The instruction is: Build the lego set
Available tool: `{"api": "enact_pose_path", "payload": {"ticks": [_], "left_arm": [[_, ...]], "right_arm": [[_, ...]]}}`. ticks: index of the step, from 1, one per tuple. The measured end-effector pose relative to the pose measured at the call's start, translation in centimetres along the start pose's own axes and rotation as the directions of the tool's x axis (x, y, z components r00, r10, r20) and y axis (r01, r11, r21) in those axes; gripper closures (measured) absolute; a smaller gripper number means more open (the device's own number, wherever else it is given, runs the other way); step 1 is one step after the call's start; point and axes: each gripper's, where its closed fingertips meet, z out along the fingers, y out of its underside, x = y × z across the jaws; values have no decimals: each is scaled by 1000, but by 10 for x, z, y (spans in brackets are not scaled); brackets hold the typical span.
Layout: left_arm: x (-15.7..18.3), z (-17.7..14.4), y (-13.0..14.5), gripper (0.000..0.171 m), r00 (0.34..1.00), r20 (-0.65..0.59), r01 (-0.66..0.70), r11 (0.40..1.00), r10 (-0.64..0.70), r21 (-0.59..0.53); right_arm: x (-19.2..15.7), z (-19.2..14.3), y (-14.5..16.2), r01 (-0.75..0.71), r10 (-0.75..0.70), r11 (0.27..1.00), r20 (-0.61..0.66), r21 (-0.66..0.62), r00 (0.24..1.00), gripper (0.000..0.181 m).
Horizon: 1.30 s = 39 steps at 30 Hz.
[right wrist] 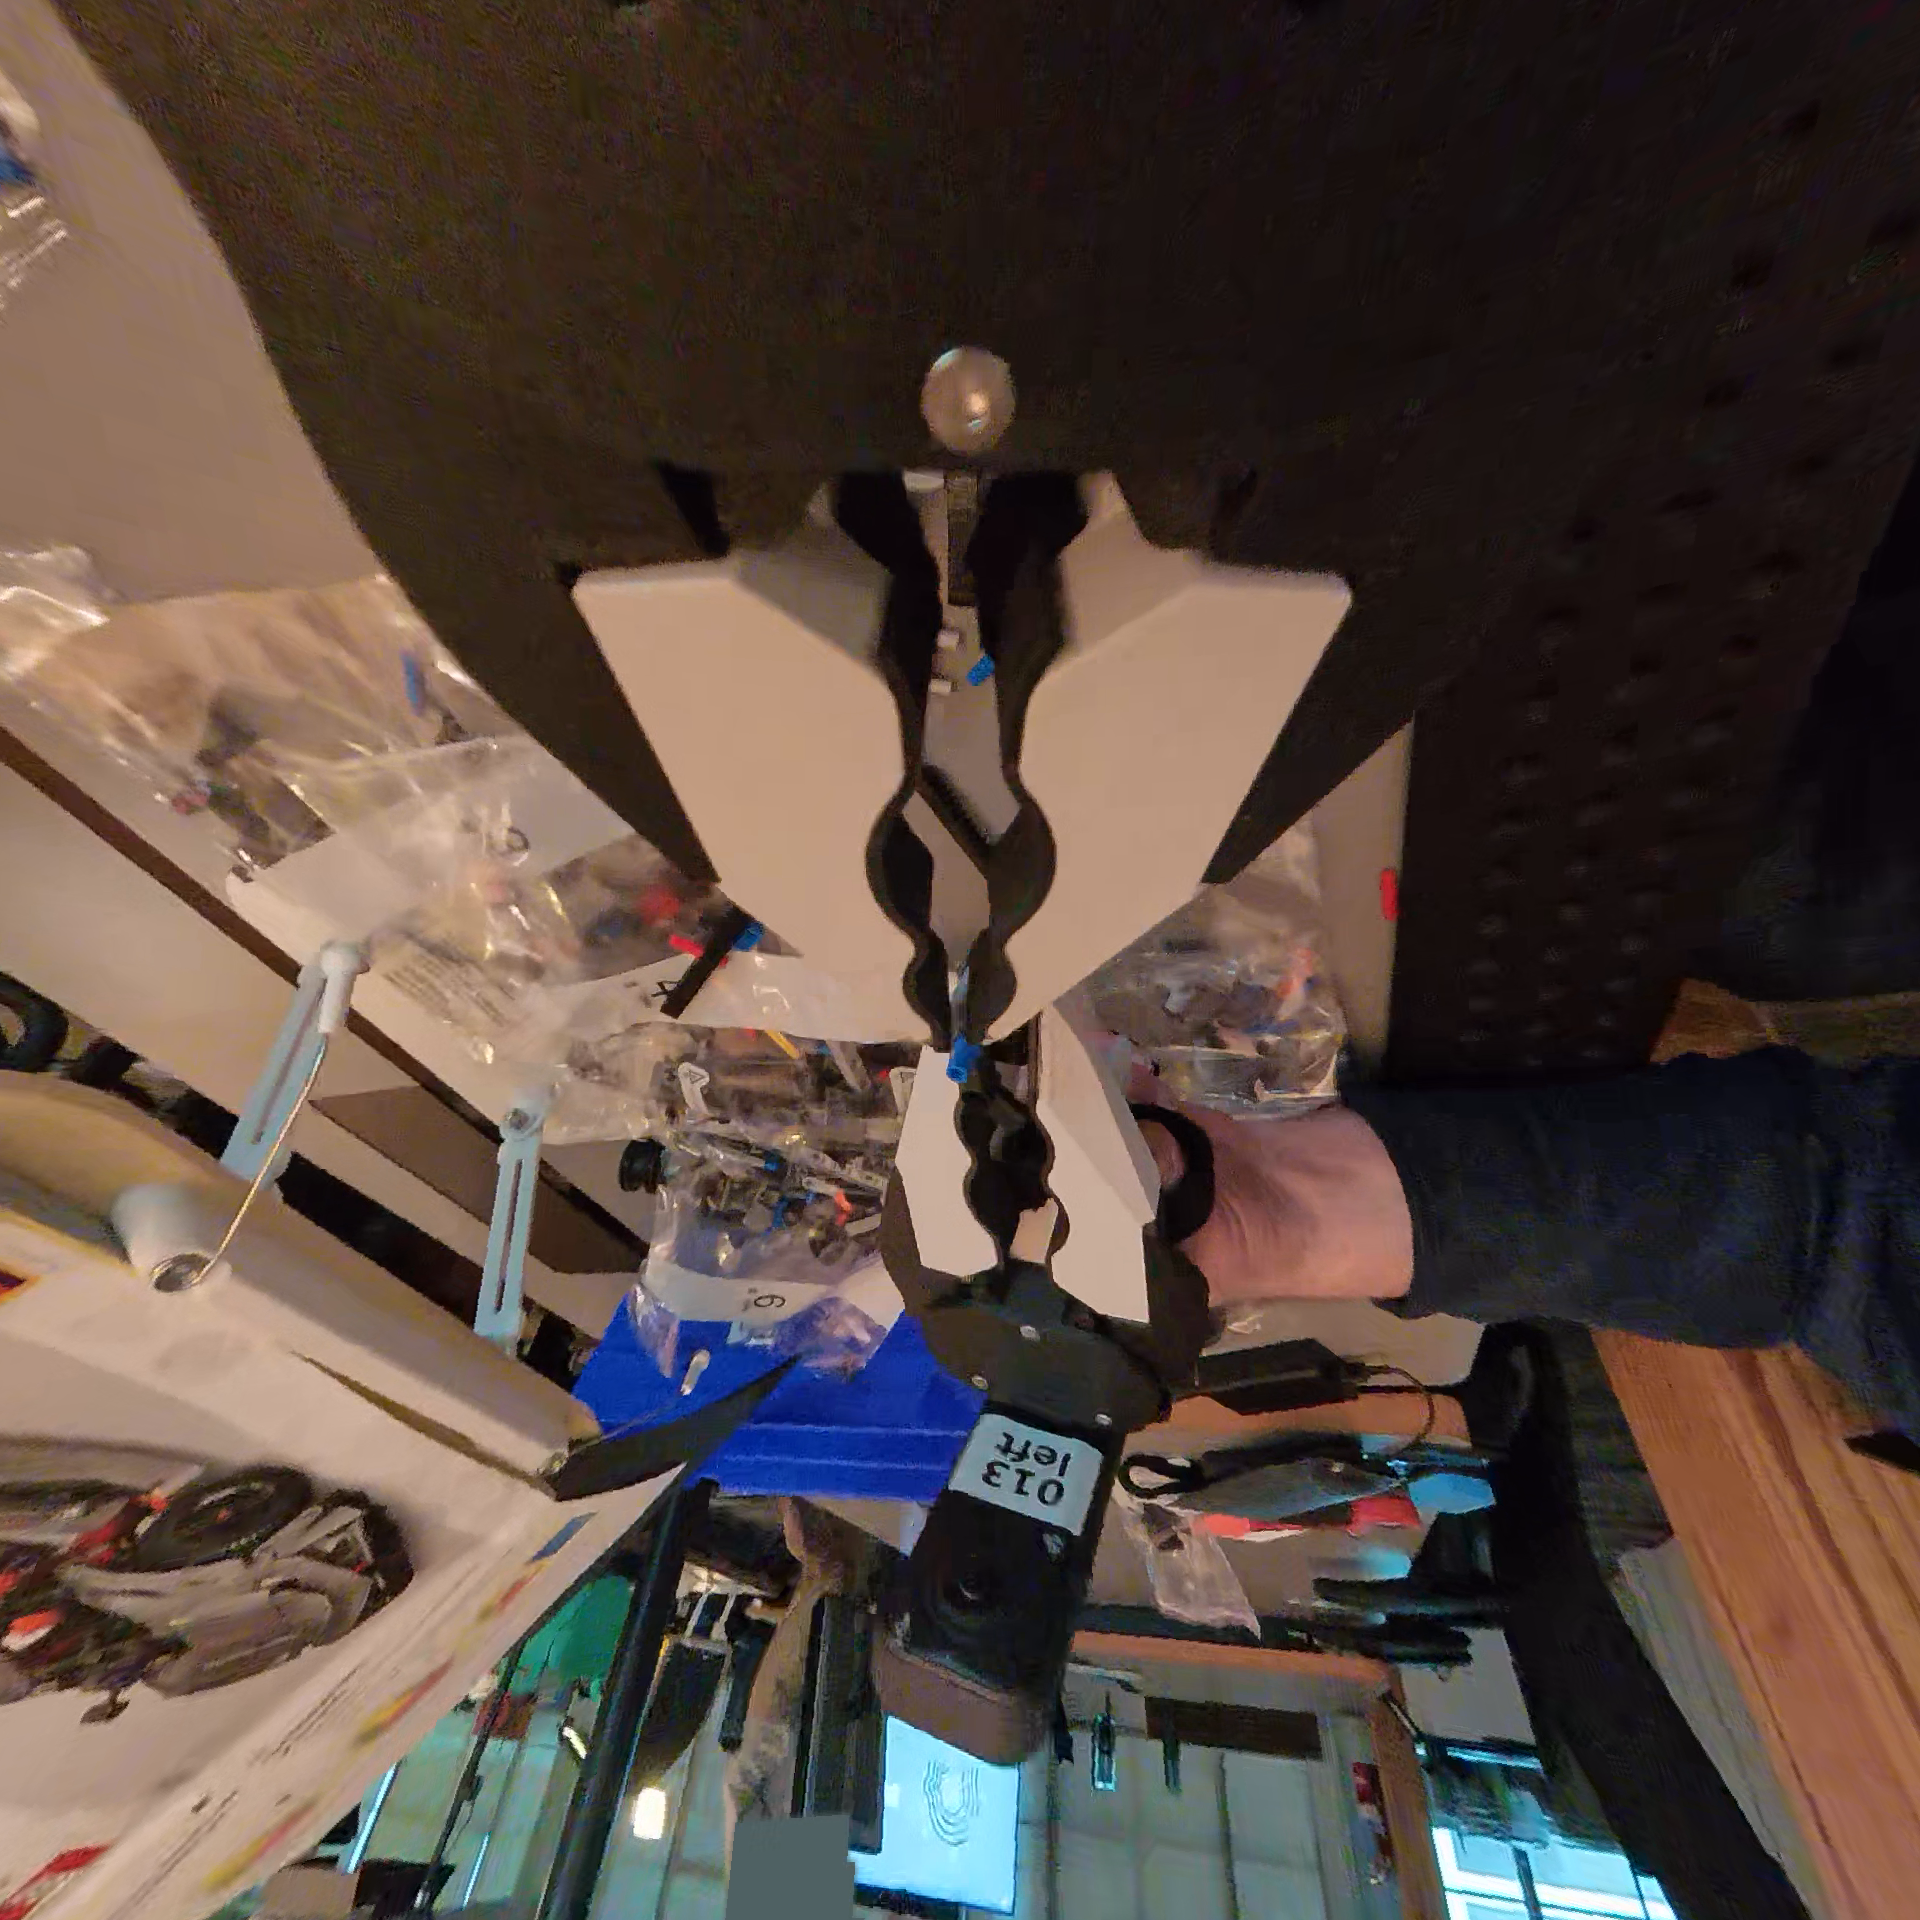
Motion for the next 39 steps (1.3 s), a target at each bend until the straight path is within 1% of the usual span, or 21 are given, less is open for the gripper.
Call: {"api": "enact_pose_path", "payload": {"ticks": [2,4,5,6,7,8,9,11,12,14,15,18,21,24,25,27,29,32,35,37,39], "left_arm": [[-2,1,3,157,1000,20,-19,1000,19,-23],[-1,0,1,157,1000,20,-19,1000,19,-12],[-2,0,1,157,999,27,-22,1000,23,-15],[-1,-1,1,157,999,27,-30,999,31,-20],[0,-1,0,157,999,26,-36,999,37,-17],[0,-1,0,157,999,27,-43,999,43,-17],[0,0,0,157,998,32,-51,998,52,-26],[-2,0,3,156,996,54,-73,996,76,-44],[0,0,2,156,995,48,-83,996,85,-41],[2,0,-5,155,995,43,-89,996,89,-1],[4,0,-8,151,995,38,-94,995,93,18],[1,-2,-15,131,994,61,-95,994,91,62],[-1,-1,-19,122,994,74,-87,993,81,85],[4,-2,-26,127,996,52,-83,988,77,130],[7,-2,-28,132,997,37,-79,988,74,136],[13,-3,-30,159,997,11,-83,985,82,154],[12,-6,-31,161,996,20,-87,984,84,157],[12,-8,-29,163,990,53,-138,982,132,128],[14,-11,-30,163,983,69,-175,977,168,120],[18,-13,-31,163,980,63,-195,973,189,124],[19,-14,-29,163,975,66,-216,971,210,98]], "right_arm": [[1,1,3,-40,40,999,17,-13,999,181],[1,0,0,-54,54,998,18,12,998,181],[1,-1,1,-53,53,999,13,5,999,179],[1,0,4,-67,67,998,21,-5,998,170],[1,1,6,-96,97,995,38,-13,995,167],[-1,2,6,-116,116,993,61,-14,991,168],[-2,3,8,-119,120,993,71,-24,990,178],[-1,5,10,-116,118,992,61,-41,991,180],[-2,5,8,-133,136,990,76,-35,988,180],[-1,2,0,-159,157,987,81,10,984,180],[-1,1,-5,-179,175,983,96,36,980,180],[1,1,-16,-238,225,964,117,116,967,180],[2,0,-25,-280,257,943,142,181,956,180],[-3,9,-26,-280,252,943,162,179,954,180],[-6,13,-25,-268,240,948,163,174,957,180],[-9,17,-26,-245,220,954,154,174,963,180],[-9,19,-27,-245,221,954,151,172,964,180],[-13,20,-29,-181,165,971,110,157,980,180],[-15,22,-32,-171,159,974,88,151,983,181],[-18,22,-35,-159,147,976,88,149,985,181],[-19,22,-34,-157,145,978,94,137,985,181]]}}
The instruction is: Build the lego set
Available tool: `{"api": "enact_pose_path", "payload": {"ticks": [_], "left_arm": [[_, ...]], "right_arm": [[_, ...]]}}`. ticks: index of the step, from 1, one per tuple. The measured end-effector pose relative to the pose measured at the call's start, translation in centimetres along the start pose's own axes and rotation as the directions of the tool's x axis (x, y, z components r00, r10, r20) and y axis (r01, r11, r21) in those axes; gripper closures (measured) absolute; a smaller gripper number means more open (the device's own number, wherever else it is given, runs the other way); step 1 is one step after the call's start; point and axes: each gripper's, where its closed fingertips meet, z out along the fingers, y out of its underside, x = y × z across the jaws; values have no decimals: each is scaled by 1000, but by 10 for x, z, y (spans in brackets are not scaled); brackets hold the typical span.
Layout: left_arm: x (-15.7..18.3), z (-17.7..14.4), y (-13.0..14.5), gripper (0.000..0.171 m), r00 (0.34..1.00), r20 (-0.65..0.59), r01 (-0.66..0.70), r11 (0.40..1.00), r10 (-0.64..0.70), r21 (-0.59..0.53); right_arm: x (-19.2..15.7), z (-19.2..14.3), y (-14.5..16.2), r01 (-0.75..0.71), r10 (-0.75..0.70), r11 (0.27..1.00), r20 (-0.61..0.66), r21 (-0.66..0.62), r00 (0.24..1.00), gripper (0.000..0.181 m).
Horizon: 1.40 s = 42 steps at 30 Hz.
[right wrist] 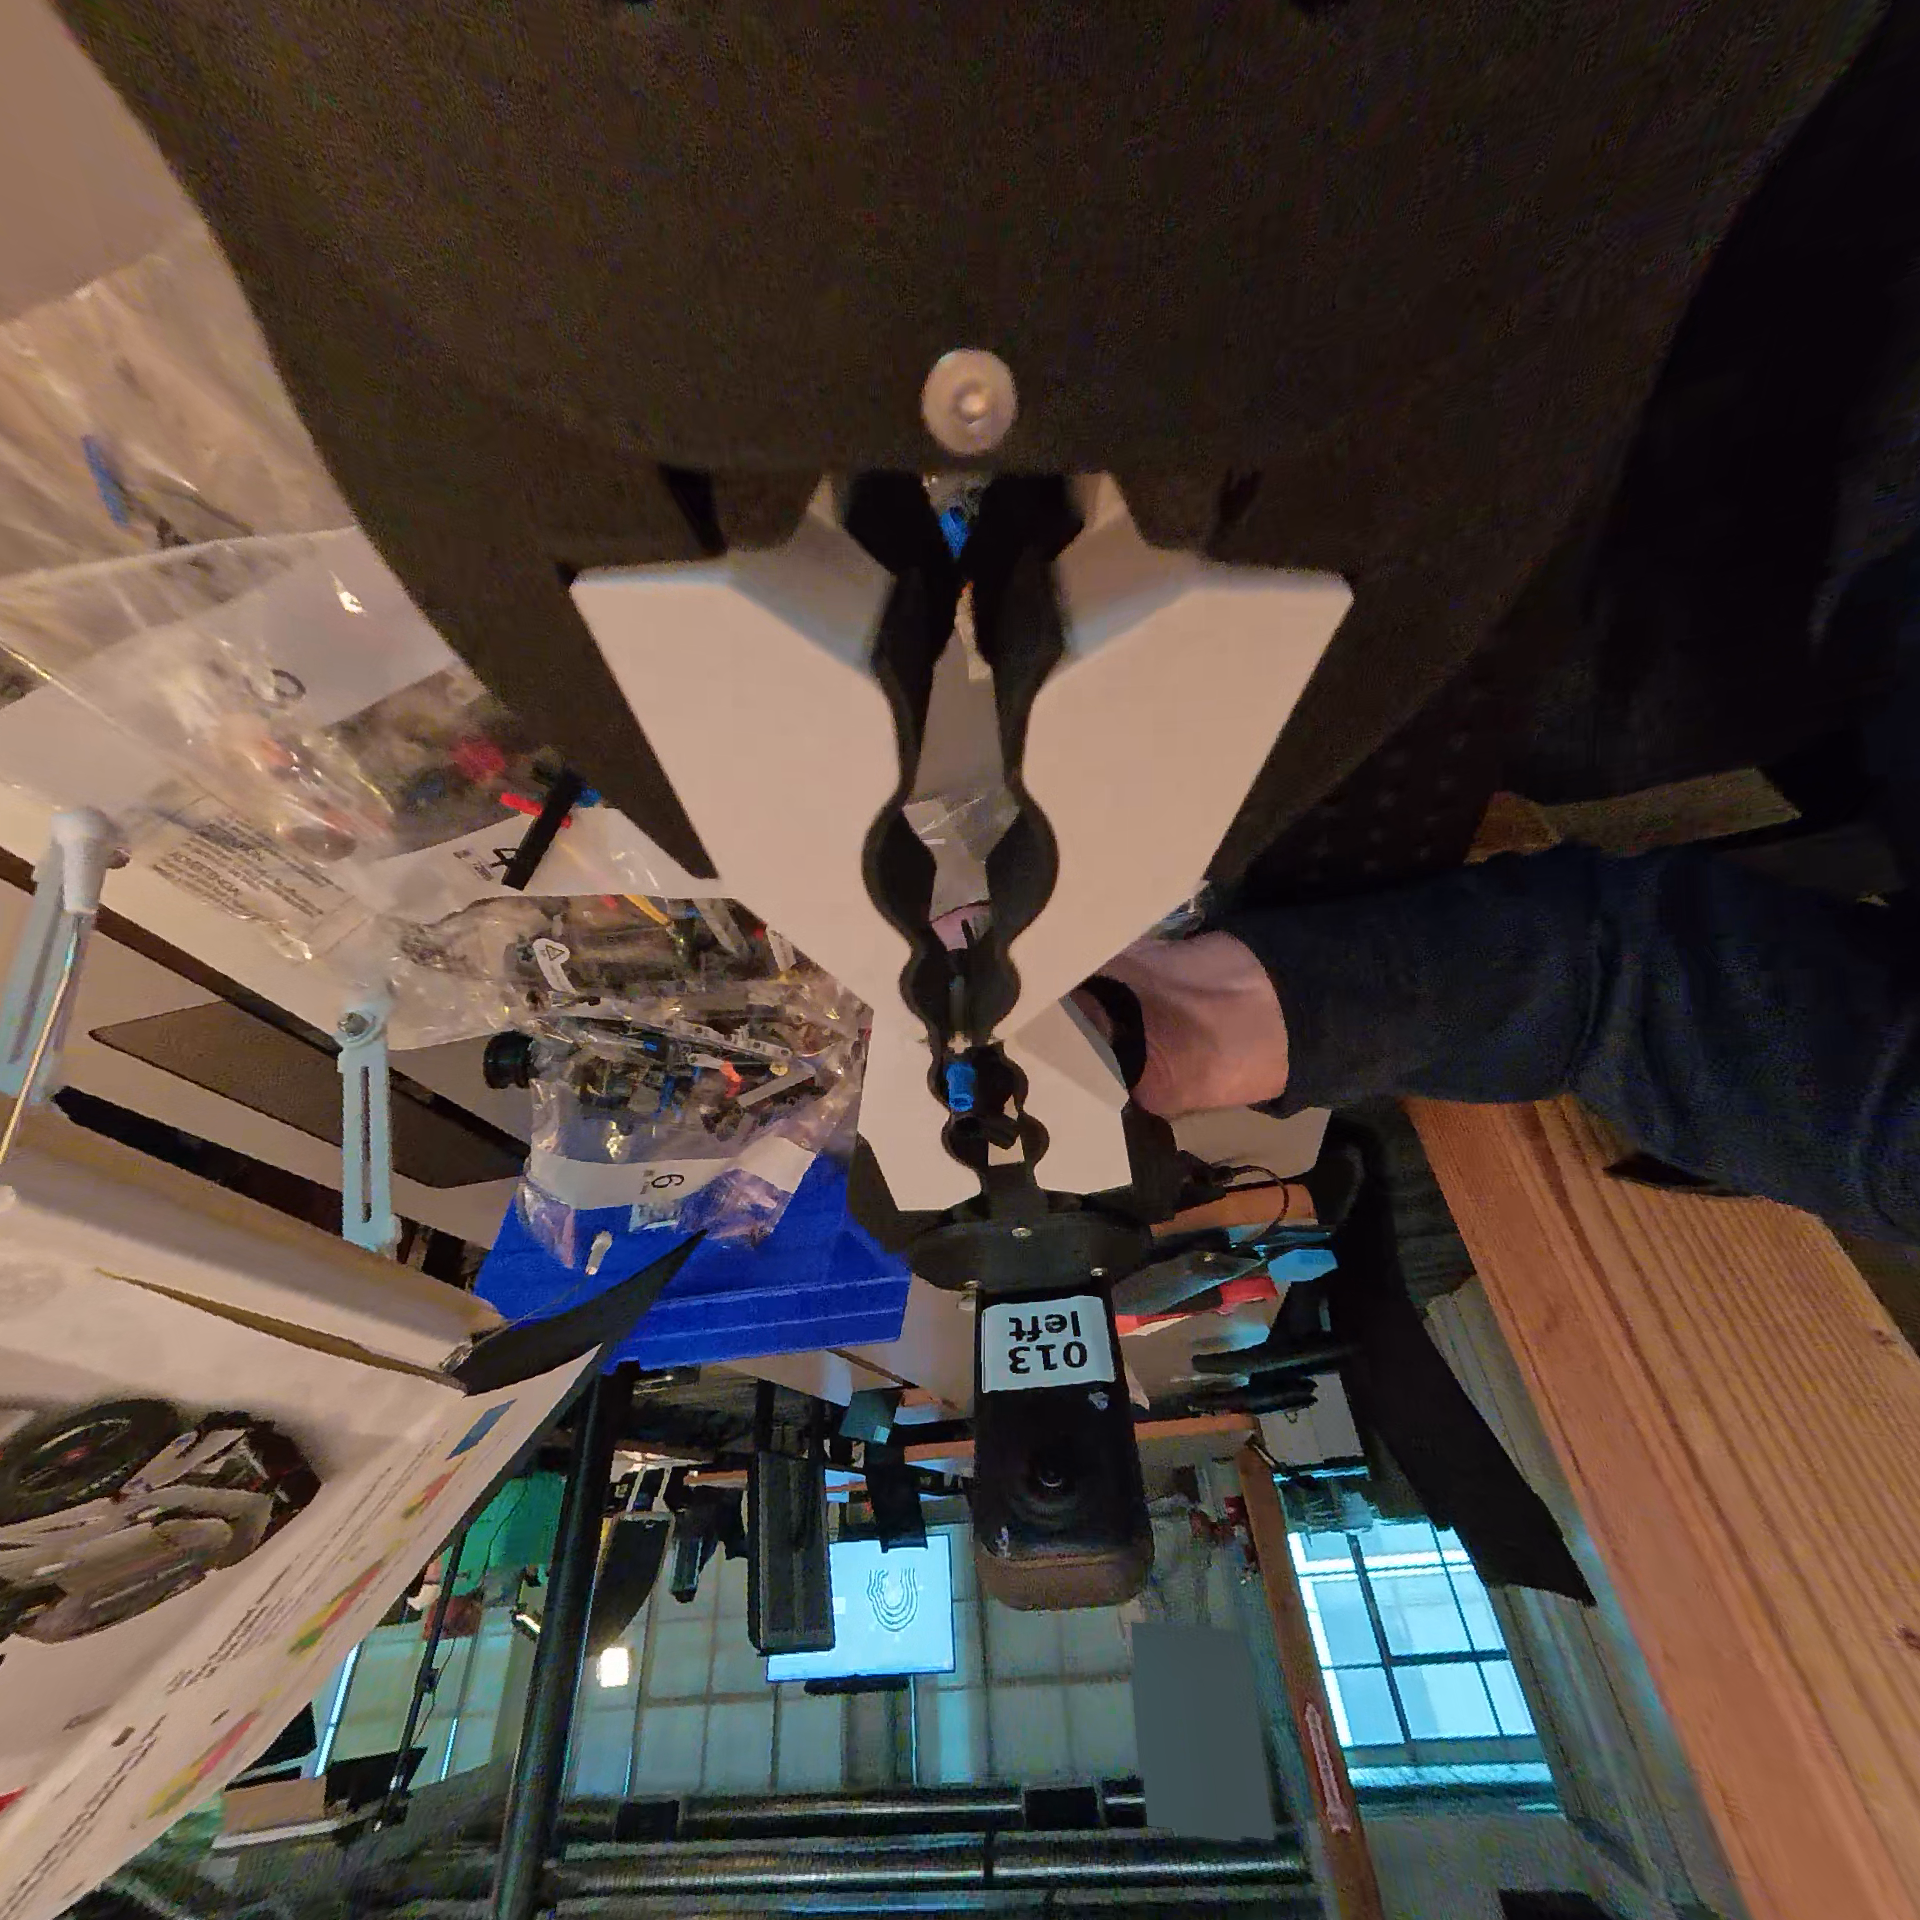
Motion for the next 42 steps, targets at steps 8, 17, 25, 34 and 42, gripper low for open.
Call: {"api": "enact_pose_path", "payload": {"ticks": [8,17,25,34,42], "left_arm": [[6,-6,5,162,998,-11,-70,996,69,-56],[-14,-30,12,163,990,98,-89,990,100,-106],[-14,-10,50,163,961,109,-205,919,254,-337],[-12,-4,60,163,947,97,-242,881,305,-407],[-29,-43,59,163,949,182,-170,904,257,-392]], "right_arm": [[-7,3,3,24,-24,999,16,-31,1000,181],[28,-40,3,-75,76,997,-42,9,996,181],[6,12,37,172,-180,965,-20,-199,984,163],[4,16,47,167,-176,949,-11,-269,984,181],[18,-45,-7,95,-96,995,-91,-19,991,181]]}}
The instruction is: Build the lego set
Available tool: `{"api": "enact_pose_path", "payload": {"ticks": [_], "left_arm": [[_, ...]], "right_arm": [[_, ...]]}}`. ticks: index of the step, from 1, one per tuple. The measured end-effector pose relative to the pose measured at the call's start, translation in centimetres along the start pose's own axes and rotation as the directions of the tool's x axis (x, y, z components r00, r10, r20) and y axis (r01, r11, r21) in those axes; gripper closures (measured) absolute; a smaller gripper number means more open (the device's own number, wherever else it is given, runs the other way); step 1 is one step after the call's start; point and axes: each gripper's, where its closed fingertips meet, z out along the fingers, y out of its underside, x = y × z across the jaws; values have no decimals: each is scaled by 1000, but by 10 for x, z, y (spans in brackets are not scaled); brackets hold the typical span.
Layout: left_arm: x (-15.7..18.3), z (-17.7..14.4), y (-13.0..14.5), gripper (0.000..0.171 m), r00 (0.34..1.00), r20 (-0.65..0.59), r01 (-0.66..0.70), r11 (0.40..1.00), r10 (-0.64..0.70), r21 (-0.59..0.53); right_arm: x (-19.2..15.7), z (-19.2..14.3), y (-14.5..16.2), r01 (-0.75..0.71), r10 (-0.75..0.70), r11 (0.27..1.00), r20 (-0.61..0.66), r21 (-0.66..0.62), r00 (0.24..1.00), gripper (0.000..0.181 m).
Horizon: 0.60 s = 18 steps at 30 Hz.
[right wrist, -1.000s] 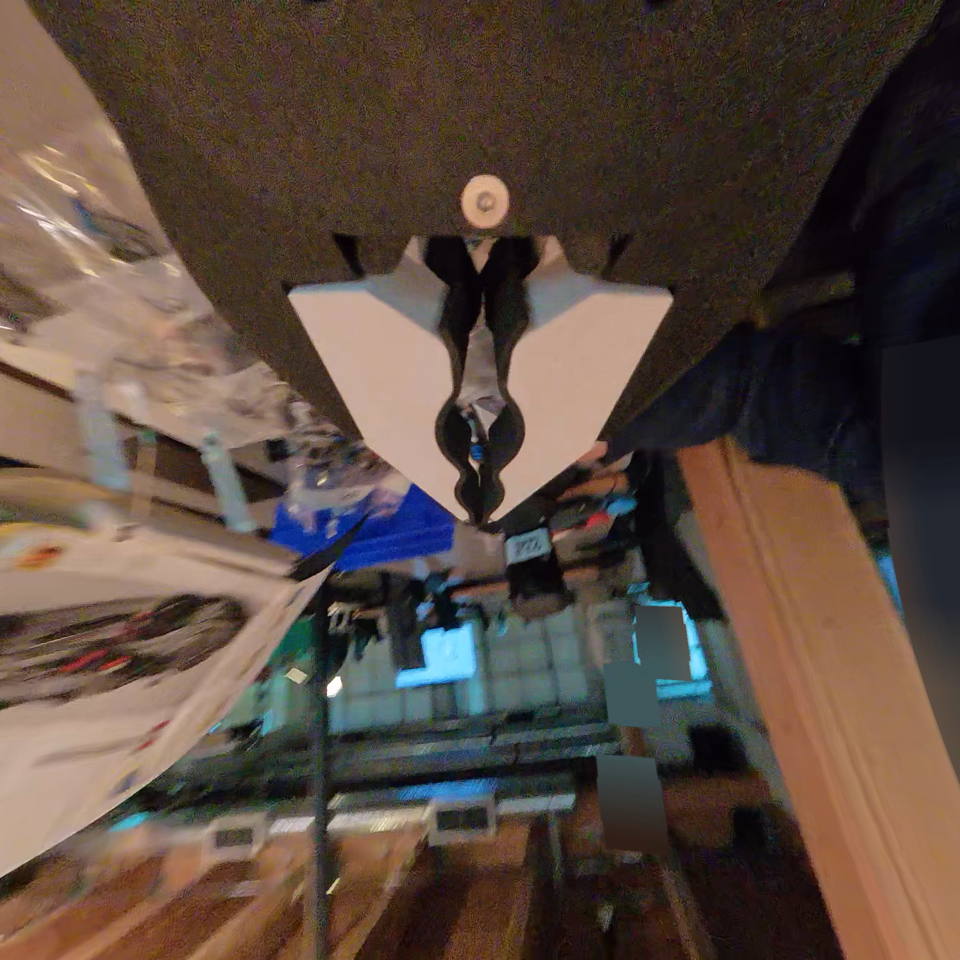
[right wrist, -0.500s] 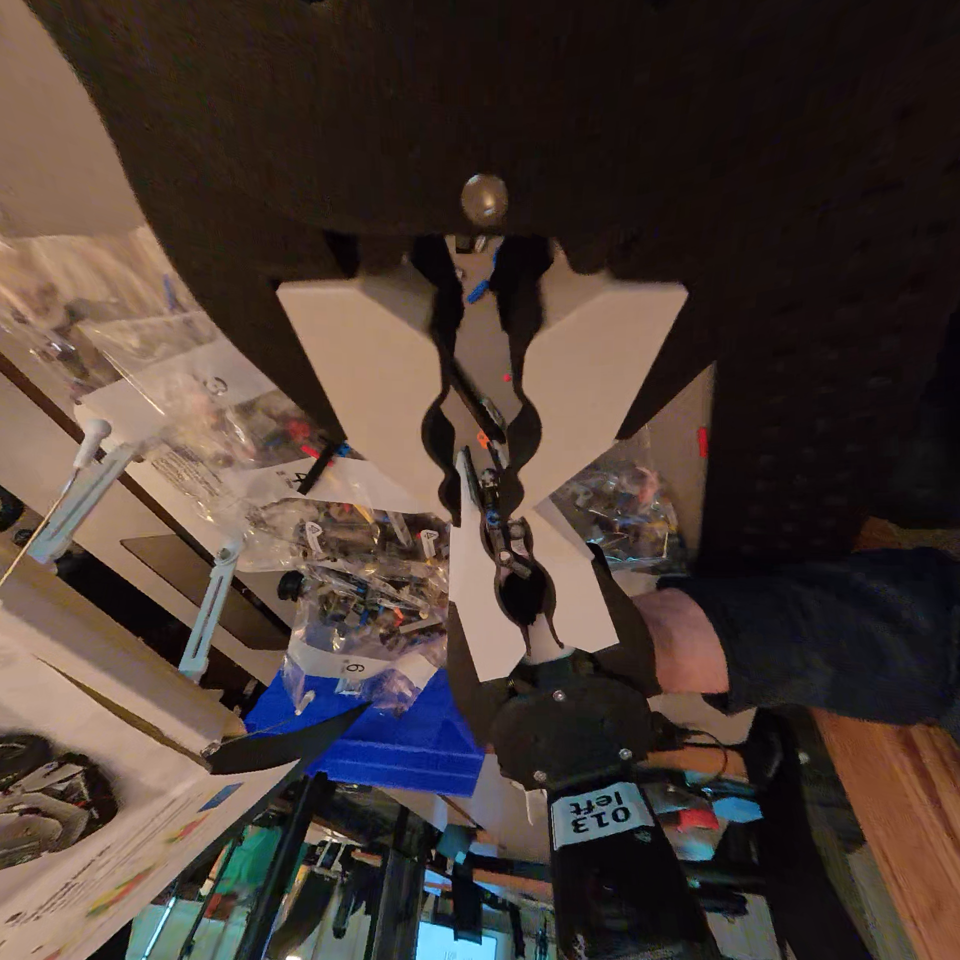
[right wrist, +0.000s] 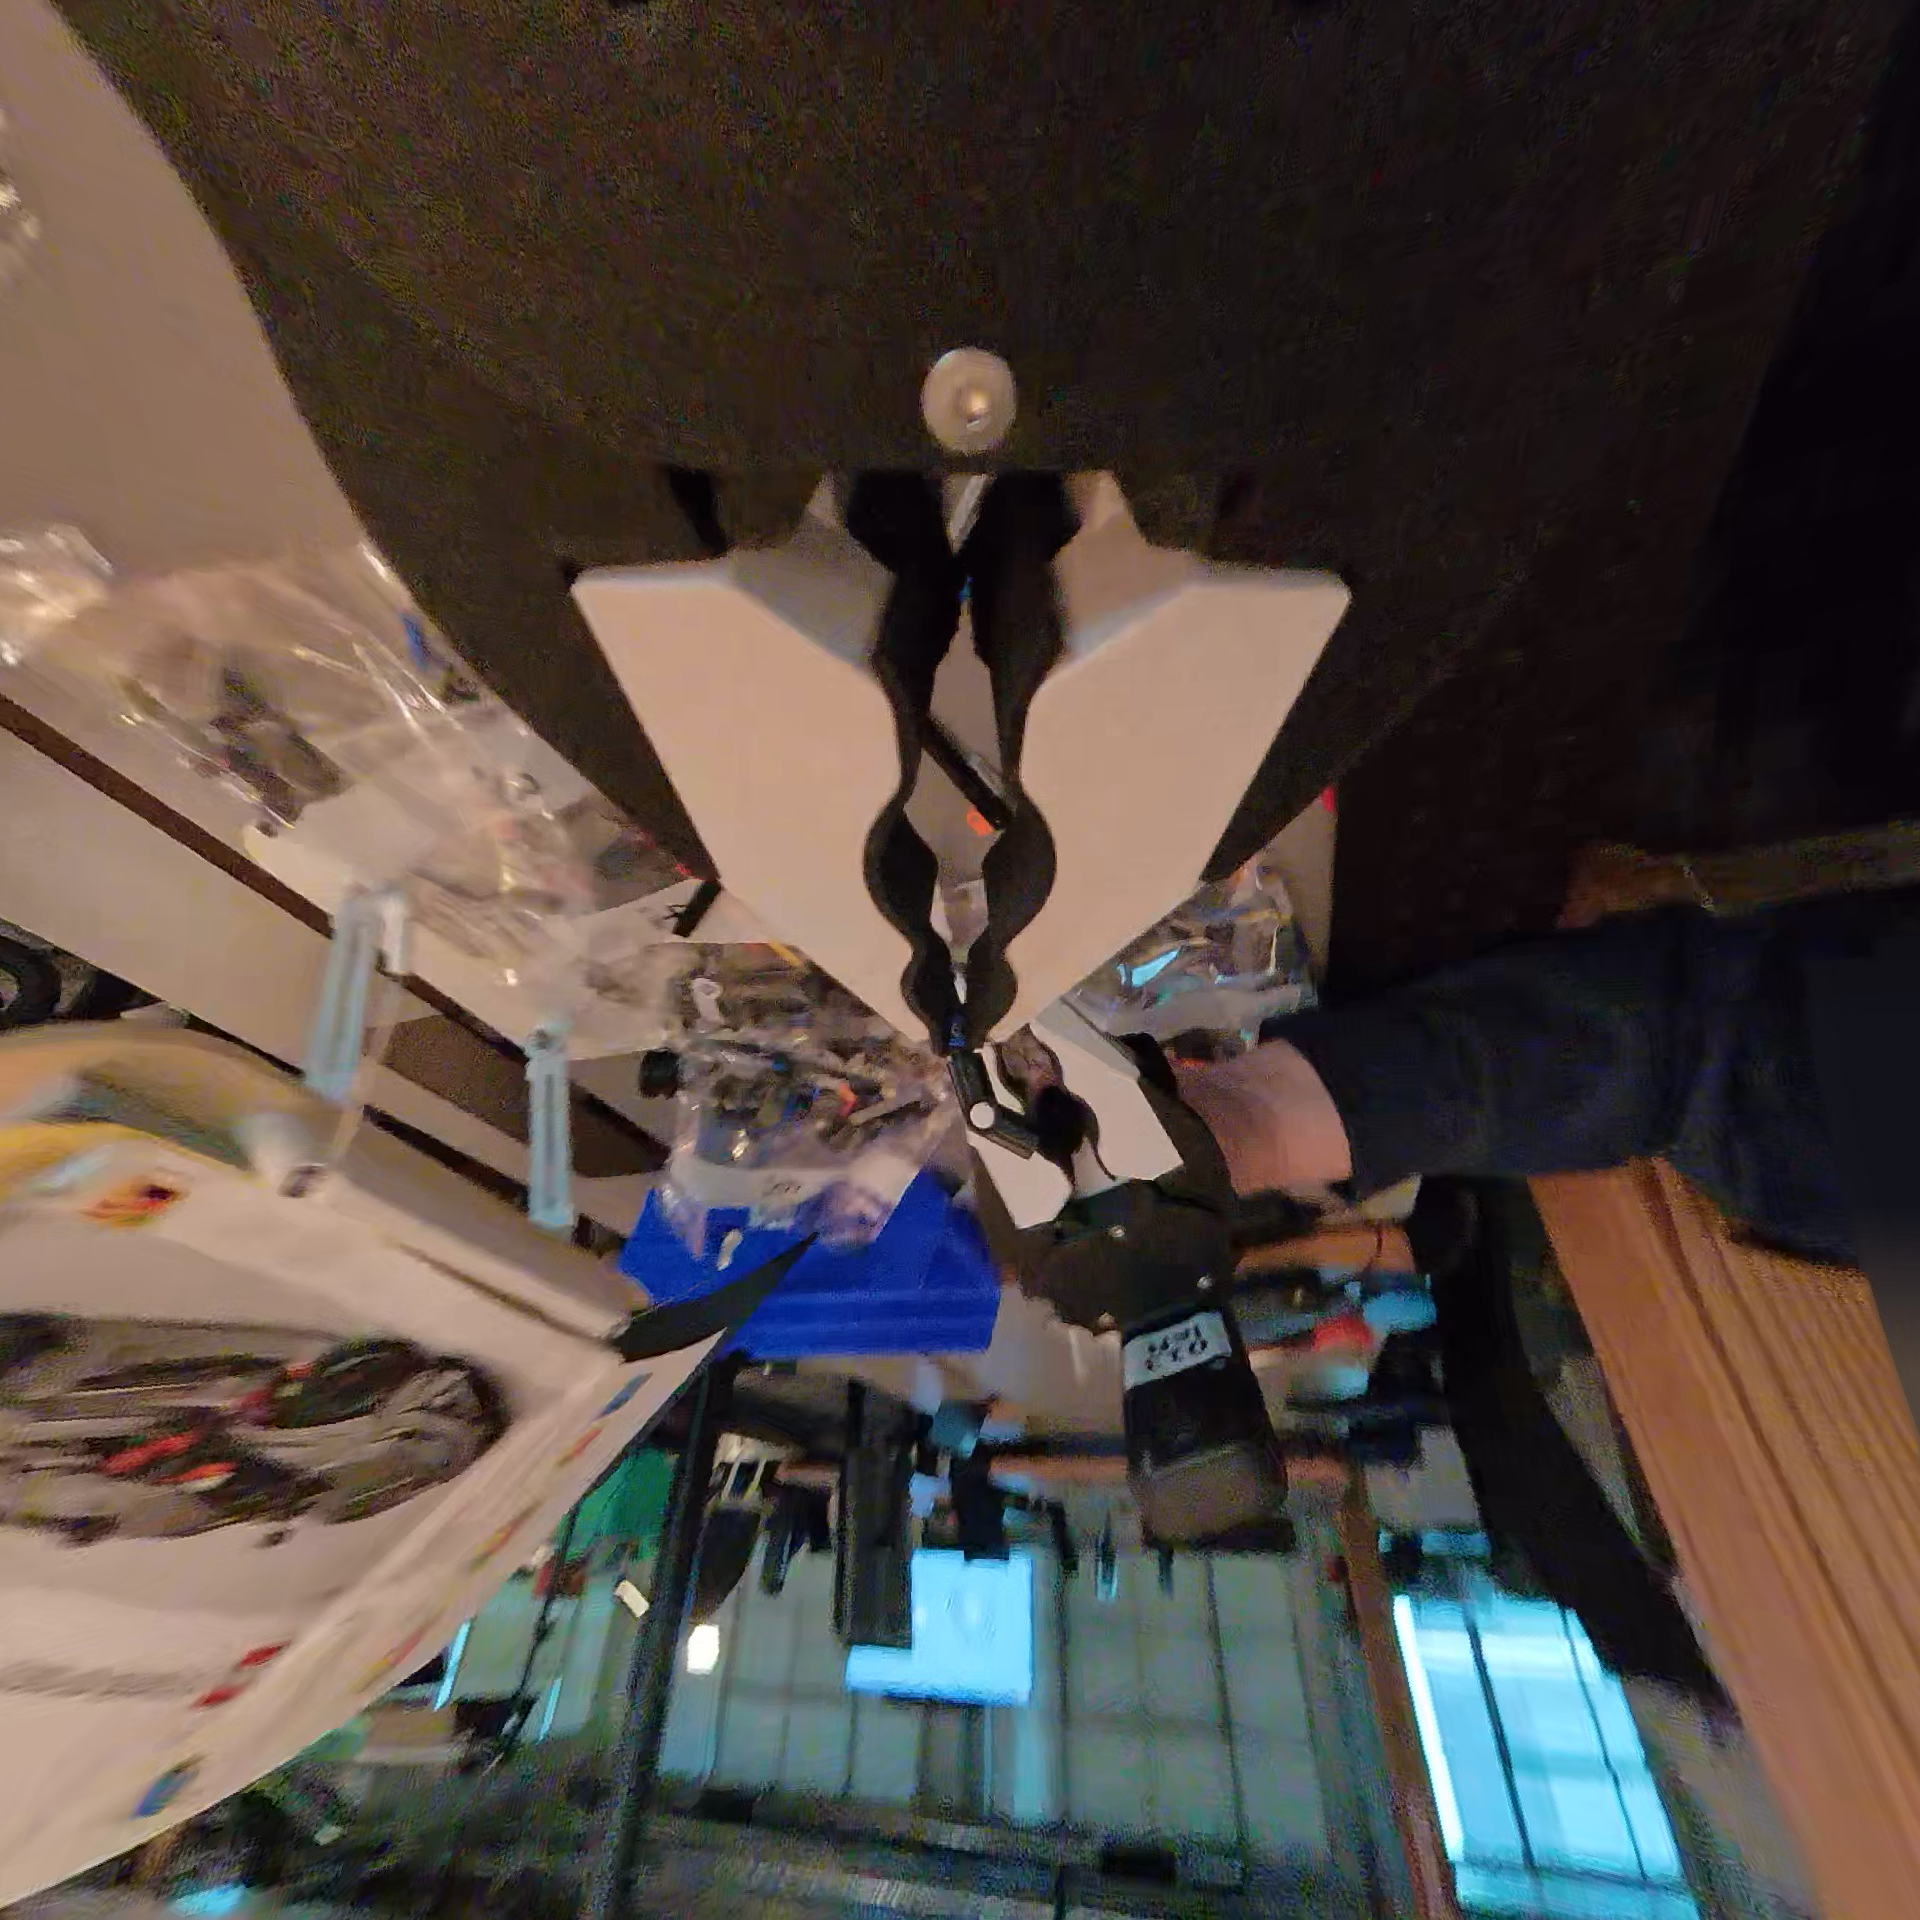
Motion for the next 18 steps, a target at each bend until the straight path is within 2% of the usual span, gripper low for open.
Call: {"api": "enact_pose_path", "payload": {"ticks": [1,2,4,5,6,8,10,13,18], "left_arm": [[-11,-19,-19,164,997,19,67,989,-70,133],[-15,-26,-29,163,997,40,51,985,-59,165],[-5,-6,-14,163,1000,6,26,998,-26,65],[5,6,-2,163,999,-34,2,1000,-2,2],[13,11,4,163,998,-64,-25,999,23,-33],[15,13,-1,163,997,-71,-29,999,28,-14],[23,16,-2,163,993,-115,-35,999,33,-17],[36,34,21,162,985,-158,-86,987,64,-139],[40,46,26,162,982,-157,-130,977,103,-171]], "right_arm": [[13,-15,2,-32,32,999,-32,7,999,181],[13,-12,17,-32,31,997,-18,-75,999,181],[-3,8,64,-6,33,948,79,-318,996,181],[-4,12,82,36,-9,913,70,-406,998,181],[-7,13,88,59,-24,898,86,-436,996,181],[-14,13,88,-10,70,910,130,-415,989,181],[-11,12,90,-22,81,906,123,-422,989,181],[-13,15,90,-53,116,912,133,-408,984,180],[-15,11,107,-58,137,877,133,-477,982,181]]}}
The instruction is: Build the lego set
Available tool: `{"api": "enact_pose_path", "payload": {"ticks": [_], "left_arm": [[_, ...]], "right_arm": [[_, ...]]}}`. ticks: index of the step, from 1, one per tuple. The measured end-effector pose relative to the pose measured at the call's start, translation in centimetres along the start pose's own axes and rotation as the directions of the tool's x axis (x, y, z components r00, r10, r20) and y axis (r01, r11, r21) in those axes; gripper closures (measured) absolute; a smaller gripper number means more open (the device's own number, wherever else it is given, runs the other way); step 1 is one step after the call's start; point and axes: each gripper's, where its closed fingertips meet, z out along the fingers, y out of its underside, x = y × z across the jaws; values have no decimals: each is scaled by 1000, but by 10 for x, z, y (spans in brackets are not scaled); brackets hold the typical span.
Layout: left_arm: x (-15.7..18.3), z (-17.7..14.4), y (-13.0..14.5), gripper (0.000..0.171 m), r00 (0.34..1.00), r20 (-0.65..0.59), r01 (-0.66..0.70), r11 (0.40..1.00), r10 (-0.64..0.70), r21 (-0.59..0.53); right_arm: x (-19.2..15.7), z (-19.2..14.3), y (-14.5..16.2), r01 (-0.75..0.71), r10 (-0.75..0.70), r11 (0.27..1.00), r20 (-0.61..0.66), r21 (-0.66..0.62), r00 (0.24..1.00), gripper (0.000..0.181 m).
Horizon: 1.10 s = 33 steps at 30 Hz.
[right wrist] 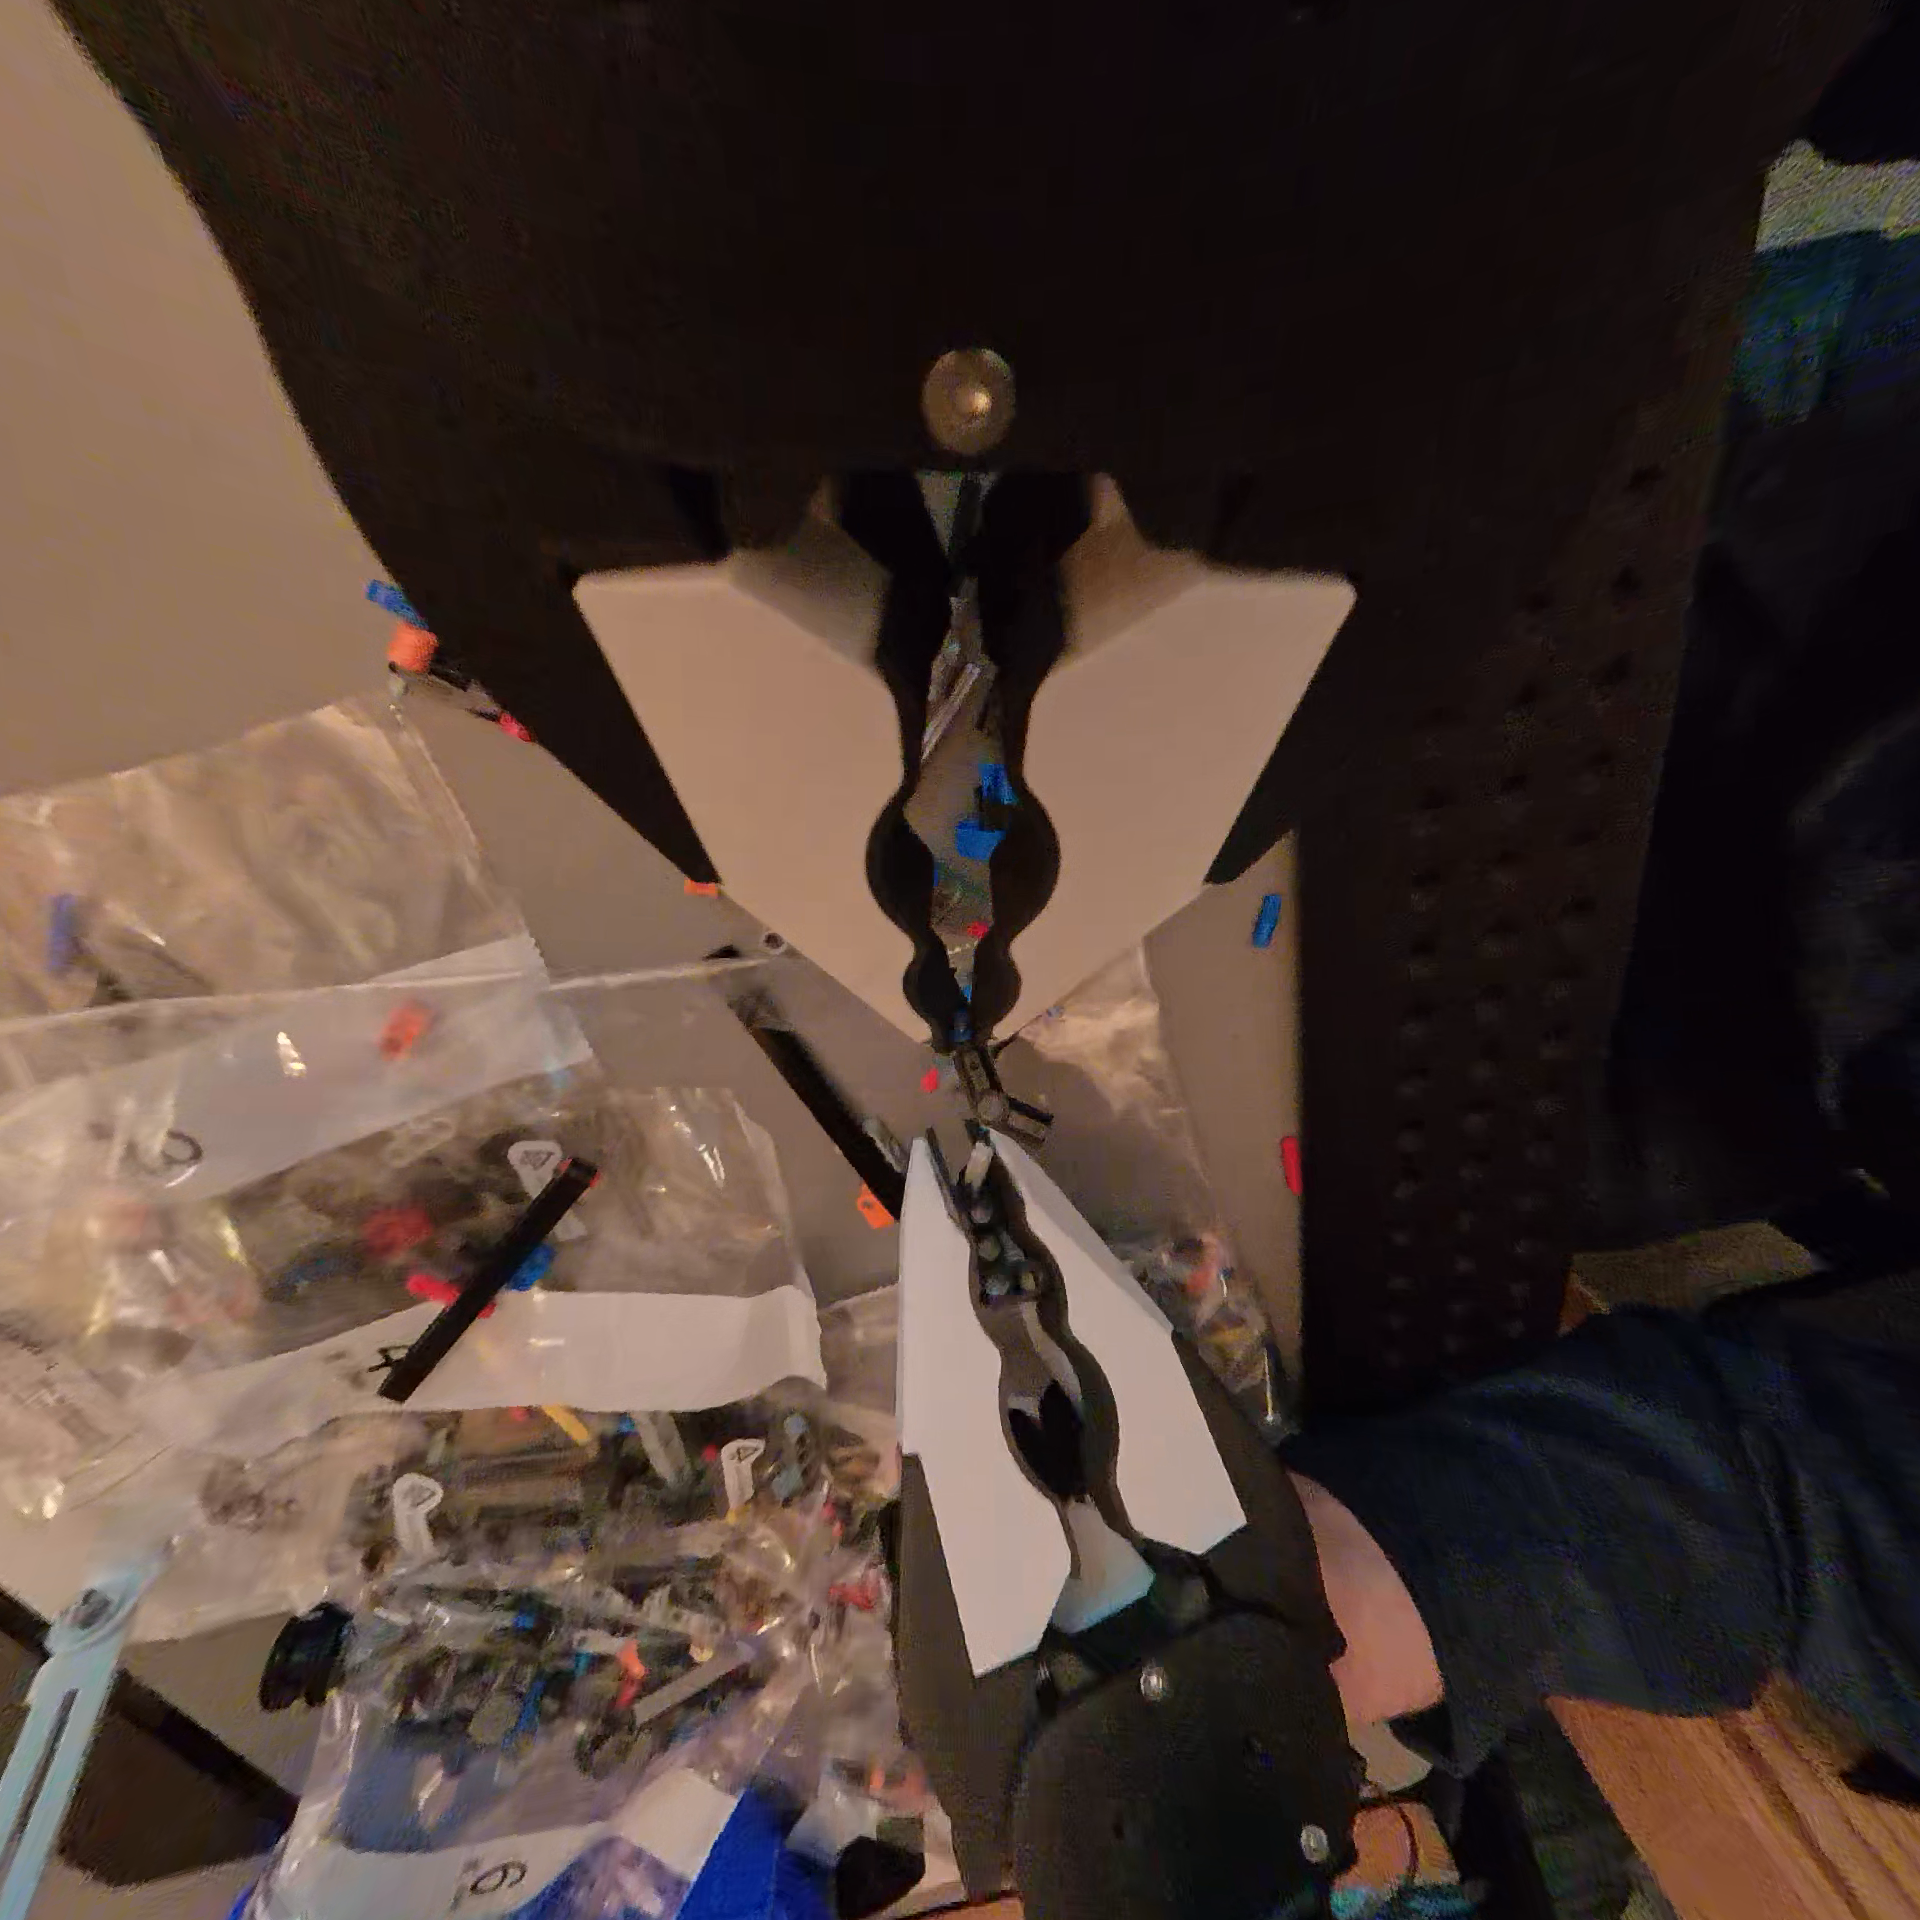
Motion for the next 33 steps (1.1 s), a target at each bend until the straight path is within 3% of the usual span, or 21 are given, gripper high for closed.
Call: {"api": "enact_pose_path", "payload": {"ticks": [8,14,17,20,24,28,33], "left_arm": [[0,1,-2,162,1000,12,-6,1000,6,1],[4,11,8,134,1000,-12,25,998,-26,-60],[0,9,-3,122,1000,17,15,1000,-15,-15],[-2,10,-15,125,999,51,1,1000,-2,24],[3,17,-23,158,998,51,-30,999,28,36],[0,11,-30,160,999,43,16,995,-20,95],[-4,8,-31,161,998,66,7,996,-13,86]], "right_arm": [[1,6,5,25,-26,999,-18,-43,999,180],[6,6,5,13,-15,999,-35,-39,999,180],[9,7,2,-18,18,1000,-31,-12,999,180],[3,8,-10,-45,44,997,26,54,999,180],[-1,12,-13,-45,42,997,52,69,998,181],[-2,8,-21,13,-15,995,18,101,1000,181],[-3,5,-26,49,-48,993,-14,107,999,181]]}}
